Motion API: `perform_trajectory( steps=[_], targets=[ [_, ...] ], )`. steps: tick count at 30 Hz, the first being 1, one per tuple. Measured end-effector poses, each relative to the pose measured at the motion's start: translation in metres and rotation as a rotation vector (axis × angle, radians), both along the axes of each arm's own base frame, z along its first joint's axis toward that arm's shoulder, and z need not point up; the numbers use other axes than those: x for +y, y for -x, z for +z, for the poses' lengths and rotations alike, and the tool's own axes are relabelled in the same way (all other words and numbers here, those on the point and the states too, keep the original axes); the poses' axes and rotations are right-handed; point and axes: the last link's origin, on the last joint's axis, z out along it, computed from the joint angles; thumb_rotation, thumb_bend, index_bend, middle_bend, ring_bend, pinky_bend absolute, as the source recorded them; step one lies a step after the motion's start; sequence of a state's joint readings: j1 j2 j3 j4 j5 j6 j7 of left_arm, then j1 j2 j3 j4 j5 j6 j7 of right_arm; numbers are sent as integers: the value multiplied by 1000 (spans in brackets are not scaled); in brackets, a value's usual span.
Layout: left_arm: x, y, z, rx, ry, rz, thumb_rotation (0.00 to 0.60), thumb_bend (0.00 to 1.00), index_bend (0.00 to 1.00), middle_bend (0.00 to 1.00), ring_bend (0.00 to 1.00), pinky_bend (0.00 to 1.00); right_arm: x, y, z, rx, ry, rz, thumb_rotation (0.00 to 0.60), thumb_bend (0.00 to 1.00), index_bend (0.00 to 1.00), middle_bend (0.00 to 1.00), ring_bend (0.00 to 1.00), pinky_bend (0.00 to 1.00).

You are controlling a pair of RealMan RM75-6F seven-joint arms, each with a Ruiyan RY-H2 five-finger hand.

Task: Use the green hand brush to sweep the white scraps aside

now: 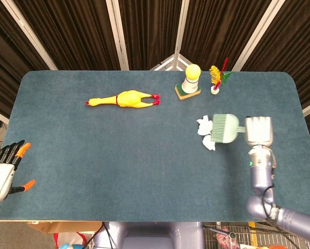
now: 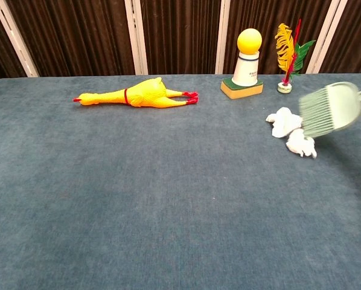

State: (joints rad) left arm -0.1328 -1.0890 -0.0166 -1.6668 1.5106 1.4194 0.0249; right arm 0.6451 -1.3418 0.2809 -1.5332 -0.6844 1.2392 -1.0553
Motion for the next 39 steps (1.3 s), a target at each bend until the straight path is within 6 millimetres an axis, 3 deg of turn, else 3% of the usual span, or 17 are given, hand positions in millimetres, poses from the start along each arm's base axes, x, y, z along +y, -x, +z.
perform_trajectory(
  steps=[4, 9, 15, 21, 31, 39],
  targets=[
    [0, -1, -1, 3, 1, -2, 600, 0, 0, 0, 0, 18, 3, 2, 19, 18, 25, 5, 600, 504, 847, 992, 978, 805],
    [1, -1, -2, 5, 3, -3, 600, 0, 0, 0, 0, 18, 11, -21, 19, -50, 0, 68, 600, 504, 847, 993, 978, 805],
    [1, -1, -3, 6, 5, -4, 600, 0, 0, 0, 0, 18, 25, -62, -1, -88, -93, 190, 600, 504, 847, 993, 978, 805],
    [1, 0, -2, 2, 3, 1, 600, 0, 0, 0, 0, 18, 31, -78, -34, -88, -168, 220, 600, 504, 847, 992, 978, 805],
    [2, 2, -1, -4, 10, 16, 600, 0, 0, 0, 0, 19, 13, -58, -56, -36, -171, 148, 600, 505, 847, 992, 978, 805],
    [3, 1, -2, -9, 15, 19, 600, 0, 0, 0, 0, 18, -12, -23, -43, 59, -102, 70, 600, 504, 847, 993, 978, 805]
  ],
)
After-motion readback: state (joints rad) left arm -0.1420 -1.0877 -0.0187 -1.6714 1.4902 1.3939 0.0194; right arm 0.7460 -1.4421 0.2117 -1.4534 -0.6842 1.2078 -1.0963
